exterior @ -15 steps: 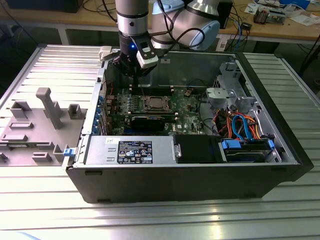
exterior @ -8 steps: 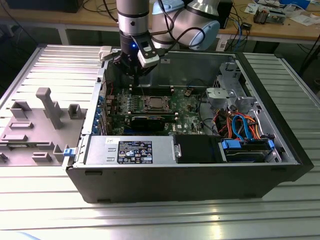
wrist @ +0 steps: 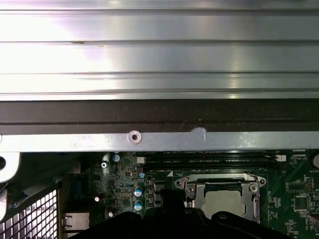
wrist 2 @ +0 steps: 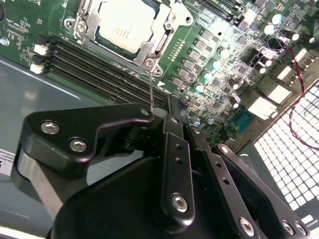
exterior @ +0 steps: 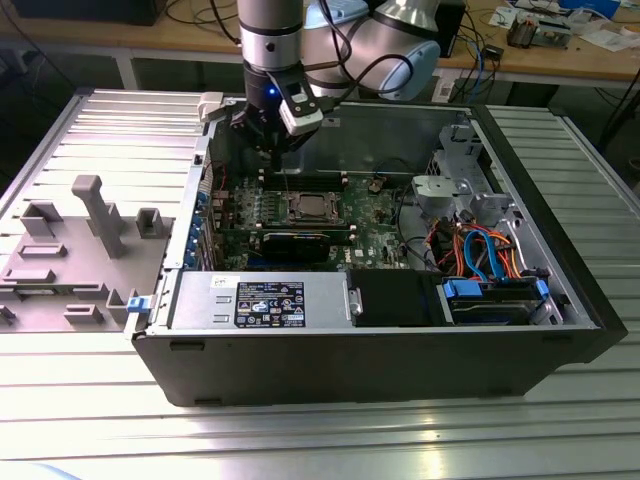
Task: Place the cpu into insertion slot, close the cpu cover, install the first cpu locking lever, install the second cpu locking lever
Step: 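Install the first cpu locking lever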
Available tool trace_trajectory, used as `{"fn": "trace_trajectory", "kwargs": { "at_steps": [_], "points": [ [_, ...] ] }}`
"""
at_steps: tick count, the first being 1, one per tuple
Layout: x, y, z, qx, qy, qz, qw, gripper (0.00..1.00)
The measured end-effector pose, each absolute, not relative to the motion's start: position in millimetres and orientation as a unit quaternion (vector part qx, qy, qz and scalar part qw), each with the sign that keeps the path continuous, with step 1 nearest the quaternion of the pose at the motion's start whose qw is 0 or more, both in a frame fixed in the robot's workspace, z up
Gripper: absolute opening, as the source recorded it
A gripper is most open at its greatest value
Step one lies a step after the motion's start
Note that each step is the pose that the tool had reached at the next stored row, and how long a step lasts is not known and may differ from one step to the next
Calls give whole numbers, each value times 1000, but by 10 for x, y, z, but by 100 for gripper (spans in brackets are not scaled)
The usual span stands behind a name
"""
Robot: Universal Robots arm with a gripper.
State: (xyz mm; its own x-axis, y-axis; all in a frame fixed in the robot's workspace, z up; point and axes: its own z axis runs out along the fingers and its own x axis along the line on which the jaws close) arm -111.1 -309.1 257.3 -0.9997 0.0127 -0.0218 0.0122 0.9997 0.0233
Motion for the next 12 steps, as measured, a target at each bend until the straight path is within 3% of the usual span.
{"fn": "trace_trajectory", "kwargs": {
  "at_steps": [12],
  "points": [
    [-1024, -3090, 2568, 6, 1000, 12, 11, 11]
  ]
}}
